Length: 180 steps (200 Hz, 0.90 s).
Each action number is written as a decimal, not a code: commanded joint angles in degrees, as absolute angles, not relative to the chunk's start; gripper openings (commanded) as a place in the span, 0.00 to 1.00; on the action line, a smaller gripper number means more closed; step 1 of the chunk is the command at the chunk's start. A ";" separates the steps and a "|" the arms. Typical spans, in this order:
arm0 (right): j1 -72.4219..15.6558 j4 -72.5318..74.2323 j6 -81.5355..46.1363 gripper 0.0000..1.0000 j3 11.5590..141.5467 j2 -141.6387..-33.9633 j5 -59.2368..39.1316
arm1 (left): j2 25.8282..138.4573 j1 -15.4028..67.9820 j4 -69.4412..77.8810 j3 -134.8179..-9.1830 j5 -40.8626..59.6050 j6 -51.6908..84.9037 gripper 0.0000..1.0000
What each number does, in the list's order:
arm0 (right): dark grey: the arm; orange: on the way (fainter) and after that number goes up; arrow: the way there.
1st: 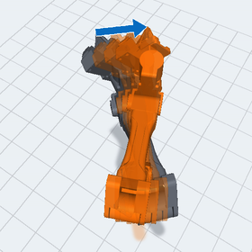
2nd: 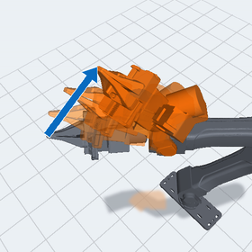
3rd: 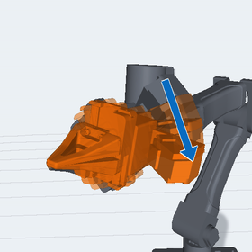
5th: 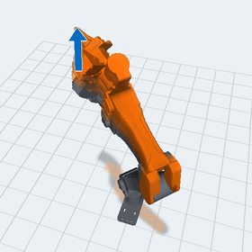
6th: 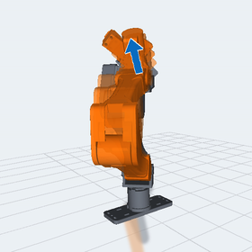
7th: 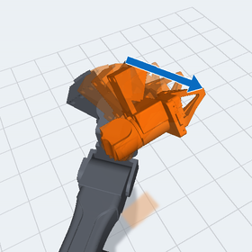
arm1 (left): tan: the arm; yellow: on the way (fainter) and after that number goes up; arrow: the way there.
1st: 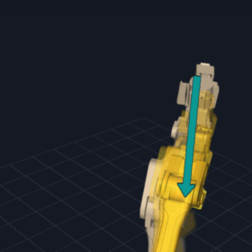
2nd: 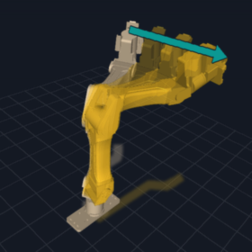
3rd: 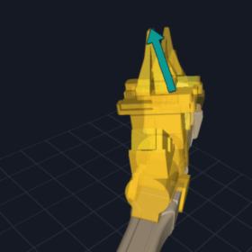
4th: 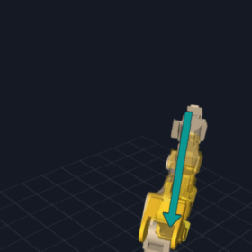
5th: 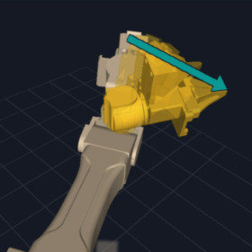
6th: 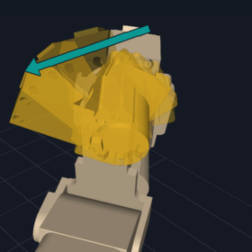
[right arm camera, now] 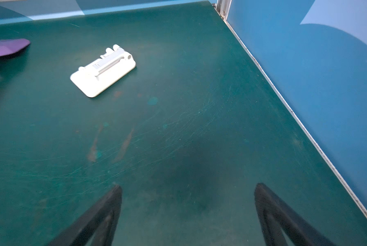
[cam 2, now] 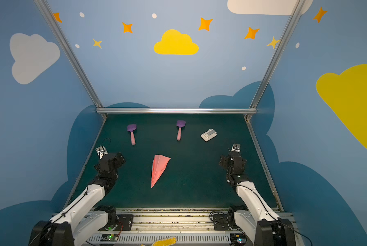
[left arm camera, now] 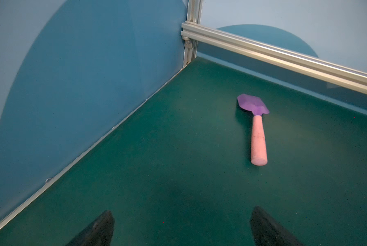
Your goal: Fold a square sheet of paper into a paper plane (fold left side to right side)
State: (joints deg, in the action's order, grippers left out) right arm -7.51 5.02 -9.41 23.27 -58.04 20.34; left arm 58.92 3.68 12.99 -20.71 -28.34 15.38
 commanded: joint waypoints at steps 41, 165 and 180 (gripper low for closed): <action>-6.48 30.80 -4.58 0.95 22.56 -73.83 17.04 | 81.37 1.89 37.01 -24.34 -19.40 6.07 1.00; -3.16 45.44 -1.60 0.96 23.10 -86.29 6.84 | 87.36 -0.62 38.66 -26.02 -2.28 1.84 1.00; -3.17 45.62 -1.64 0.96 23.03 -86.38 6.81 | 87.46 -0.70 38.59 -26.03 -2.20 1.91 1.00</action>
